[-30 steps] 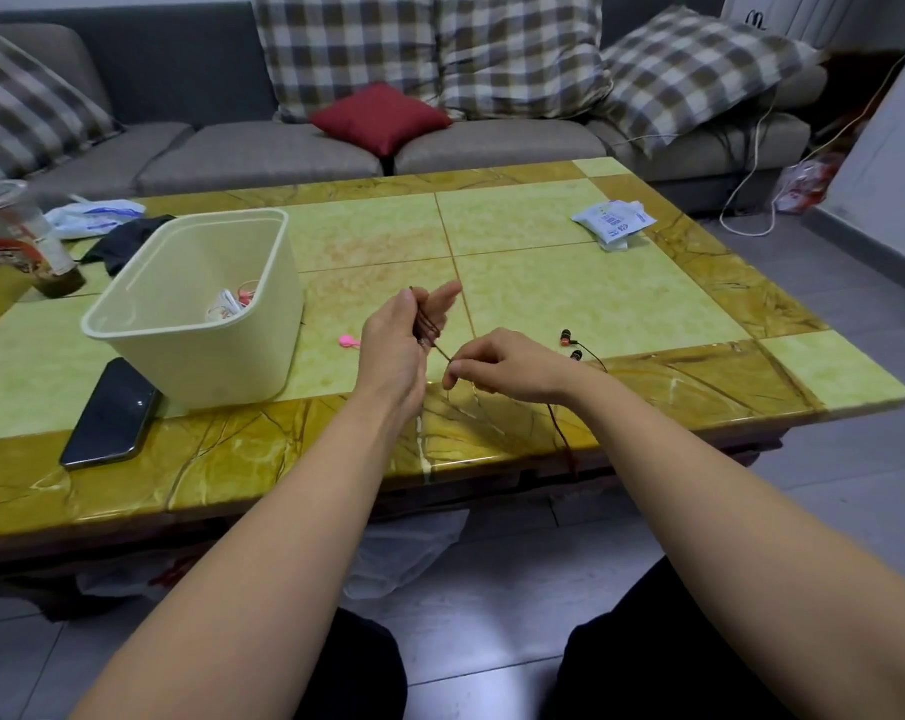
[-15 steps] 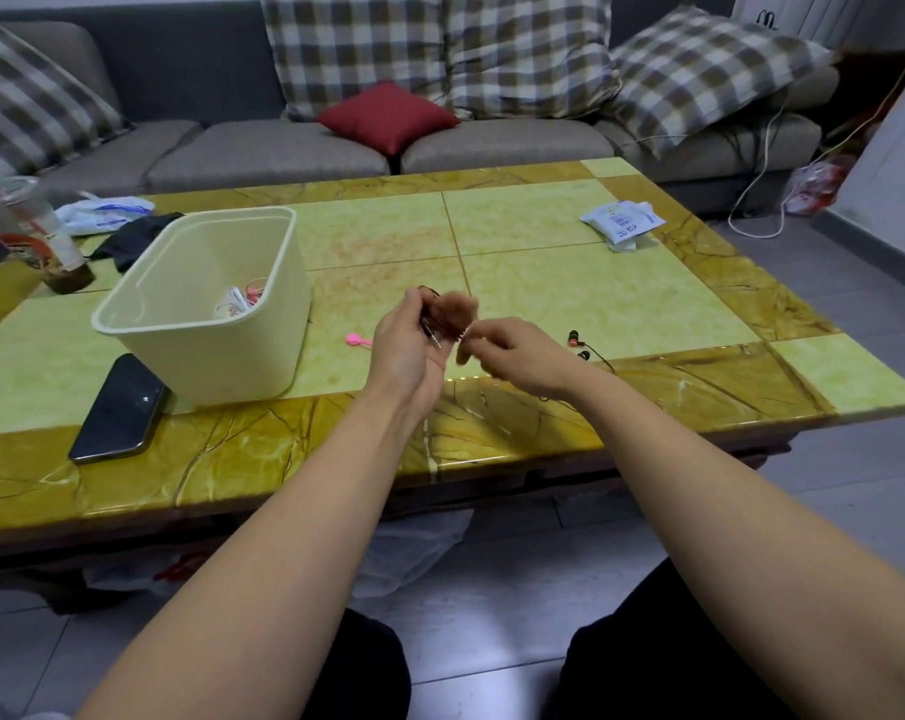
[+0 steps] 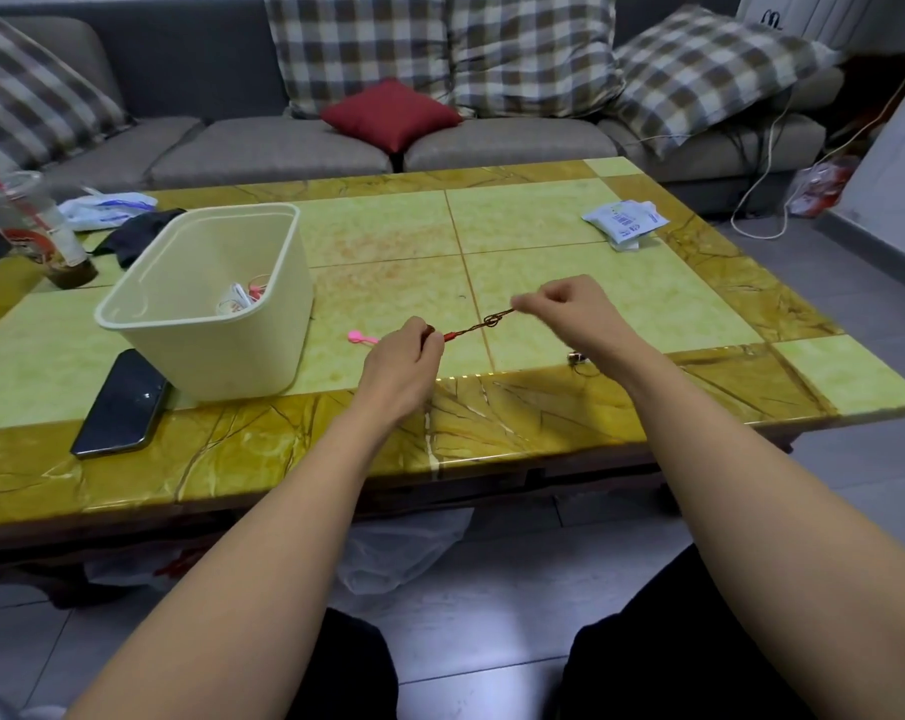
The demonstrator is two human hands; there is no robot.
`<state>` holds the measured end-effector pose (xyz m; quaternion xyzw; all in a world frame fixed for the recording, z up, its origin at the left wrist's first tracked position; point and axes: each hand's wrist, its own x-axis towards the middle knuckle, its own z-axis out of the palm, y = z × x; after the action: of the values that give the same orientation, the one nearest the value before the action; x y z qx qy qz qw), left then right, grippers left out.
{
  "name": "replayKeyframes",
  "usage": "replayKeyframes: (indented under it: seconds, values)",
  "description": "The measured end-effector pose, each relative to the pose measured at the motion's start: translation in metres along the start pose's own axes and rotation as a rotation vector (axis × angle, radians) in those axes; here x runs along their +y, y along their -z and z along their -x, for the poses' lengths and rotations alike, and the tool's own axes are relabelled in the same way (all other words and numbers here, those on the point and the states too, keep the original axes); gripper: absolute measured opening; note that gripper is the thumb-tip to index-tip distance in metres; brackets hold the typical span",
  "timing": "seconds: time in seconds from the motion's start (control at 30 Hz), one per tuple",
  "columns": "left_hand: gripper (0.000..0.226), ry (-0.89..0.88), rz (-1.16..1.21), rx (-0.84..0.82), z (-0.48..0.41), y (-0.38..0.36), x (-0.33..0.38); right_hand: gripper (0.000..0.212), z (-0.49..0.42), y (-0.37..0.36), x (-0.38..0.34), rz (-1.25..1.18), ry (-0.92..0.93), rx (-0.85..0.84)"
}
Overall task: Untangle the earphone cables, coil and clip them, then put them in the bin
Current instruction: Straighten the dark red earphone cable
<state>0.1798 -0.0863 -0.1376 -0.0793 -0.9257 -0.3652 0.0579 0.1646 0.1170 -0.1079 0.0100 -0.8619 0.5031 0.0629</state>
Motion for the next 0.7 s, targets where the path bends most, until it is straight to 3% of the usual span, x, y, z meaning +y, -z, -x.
replayKeyframes:
  seconds: [0.13, 0.2, 0.3, 0.5, 0.7]
  values:
    - [0.031, 0.047, -0.006, 0.011, -0.002, 0.000, -0.005, 0.046, -0.009, 0.015, 0.005, -0.204, -0.041, 0.443]
    - [0.030, 0.027, 0.002, 0.030, -0.003, -0.002, -0.004, 0.041, -0.012, 0.018, 0.008, -0.131, -0.073, 0.534]
    - [0.030, -0.015, -0.024, 0.083, -0.005, -0.003, -0.001, 0.040, -0.015, 0.015, 0.019, -0.014, -0.161, 0.540]
    - [0.029, -0.054, -0.119, 0.239, -0.005, -0.006, 0.004, 0.038, -0.022, 0.014, 0.018, -0.086, -0.187, 0.614]
    - [0.026, -0.016, -0.081, 0.293, -0.005, -0.003, 0.003, 0.046, -0.024, 0.022, 0.034, 0.129, -0.251, 0.498]
